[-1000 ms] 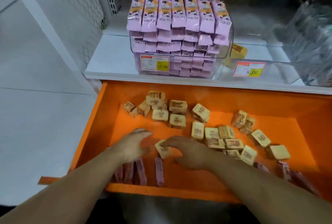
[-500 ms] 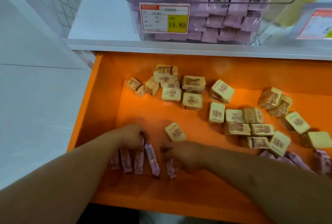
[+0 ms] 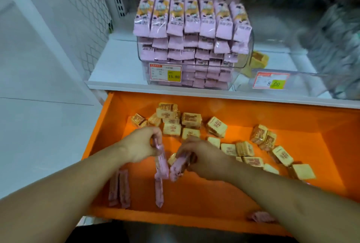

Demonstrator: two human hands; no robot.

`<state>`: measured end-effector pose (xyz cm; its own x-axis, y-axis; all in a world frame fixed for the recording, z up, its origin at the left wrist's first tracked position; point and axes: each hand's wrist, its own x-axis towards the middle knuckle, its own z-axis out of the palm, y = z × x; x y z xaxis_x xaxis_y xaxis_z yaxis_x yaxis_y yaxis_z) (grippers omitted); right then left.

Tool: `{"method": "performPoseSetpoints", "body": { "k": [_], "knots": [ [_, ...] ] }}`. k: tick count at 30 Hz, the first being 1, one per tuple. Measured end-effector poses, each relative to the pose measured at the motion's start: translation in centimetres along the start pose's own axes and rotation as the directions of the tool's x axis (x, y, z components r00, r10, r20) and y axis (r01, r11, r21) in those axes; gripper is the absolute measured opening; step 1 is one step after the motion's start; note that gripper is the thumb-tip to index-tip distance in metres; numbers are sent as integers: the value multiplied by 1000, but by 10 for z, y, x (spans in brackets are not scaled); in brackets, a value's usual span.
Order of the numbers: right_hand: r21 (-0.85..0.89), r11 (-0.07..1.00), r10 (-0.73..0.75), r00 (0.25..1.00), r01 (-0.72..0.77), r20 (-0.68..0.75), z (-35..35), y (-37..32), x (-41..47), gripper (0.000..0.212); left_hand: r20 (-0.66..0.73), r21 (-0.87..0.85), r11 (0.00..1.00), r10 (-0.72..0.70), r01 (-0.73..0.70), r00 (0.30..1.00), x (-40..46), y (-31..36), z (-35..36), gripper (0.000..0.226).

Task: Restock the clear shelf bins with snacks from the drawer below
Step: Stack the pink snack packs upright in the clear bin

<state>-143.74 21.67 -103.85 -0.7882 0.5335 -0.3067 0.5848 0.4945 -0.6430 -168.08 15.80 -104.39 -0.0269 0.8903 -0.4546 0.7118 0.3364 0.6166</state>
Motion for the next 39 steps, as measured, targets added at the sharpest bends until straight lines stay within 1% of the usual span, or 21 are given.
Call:
{"method": "performPoseSetpoints", "body": {
  "k": [4,6,7,8,10,11,13,15,16,17,18,20,23,25,27,29,32,34,35,38,39],
  "knots": [
    [115,992,75,978,-53,-192,-60,-36,-34,39,-48,-215,972,88,-96,995,-30,70,-43,44],
    [268,959,161,953,-89,-257,-93,-59,-53,40,-108,-325,933,124,-153,986,-50,103,-61,47],
    [344,935,186,944,-85,-272,-108,-71,-62,39,-138,-380,908,132,-176,981,-60,118,-69,47],
    [382,922,185,937,-61,-297,-122,-82,-71,37,-170,-450,871,135,-199,976,-70,131,-76,48],
    [404,915,161,925,-10,-344,-142,-101,-87,33,-213,-591,774,122,-227,969,-86,150,-85,49],
    [448,894,156,923,20,-352,-149,-110,-95,30,-218,-656,720,109,-229,970,-92,156,-88,45],
    [533,844,150,925,64,-348,-156,-120,-107,19,-204,-789,568,114,-232,972,-101,166,-91,37],
    [582,806,147,918,105,-369,-157,-123,-114,5,-198,-886,405,111,-226,974,-105,172,-90,27],
    [601,790,157,907,123,-391,-158,-121,-114,1,-196,-911,349,95,-217,976,-105,174,-90,25],
    [615,778,174,897,128,-407,-160,-120,-114,4,-185,-929,310,83,-201,979,-104,176,-90,26],
    [625,770,200,885,123,-421,-162,-120,-112,7,-161,-940,292,74,-175,984,-103,177,-90,30],
    [639,761,254,856,110,-450,-164,-118,-108,10,-96,-949,294,69,-112,993,-99,181,-90,36],
    [663,742,311,830,93,-464,-164,-120,-98,12,-25,-957,285,73,-45,997,-92,187,-88,36],
    [697,712,330,835,86,-441,-164,-120,-91,18,-25,-969,243,70,-41,997,-87,192,-85,37],
    [684,727,331,840,63,-430,-164,-119,-86,27,-41,-974,222,55,-52,998,-83,197,-83,37],
    [672,739,333,841,47,-426,-164,-117,-80,29,-42,-970,237,40,-50,998,-79,197,-84,38],
    [683,730,352,841,29,-412,-163,-113,-74,29,-35,-966,254,21,-39,999,-75,200,-85,37],
    [700,713,361,842,27,-401,-164,-111,-72,30,-55,-954,292,43,-65,998,-75,202,-83,30],
    [715,698,365,843,33,-395,-164,-112,-72,29,-68,-943,322,47,-80,997,-78,205,-83,31],
    [755,653,349,861,59,-369,-165,-114,-75,25,-77,-914,392,93,-107,993,-83,204,-82,49],
    [759,647,332,870,71,-364,-165,-115,-77,25,-94,-902,414,88,-122,992,-85,204,-83,52]
  ]
}}
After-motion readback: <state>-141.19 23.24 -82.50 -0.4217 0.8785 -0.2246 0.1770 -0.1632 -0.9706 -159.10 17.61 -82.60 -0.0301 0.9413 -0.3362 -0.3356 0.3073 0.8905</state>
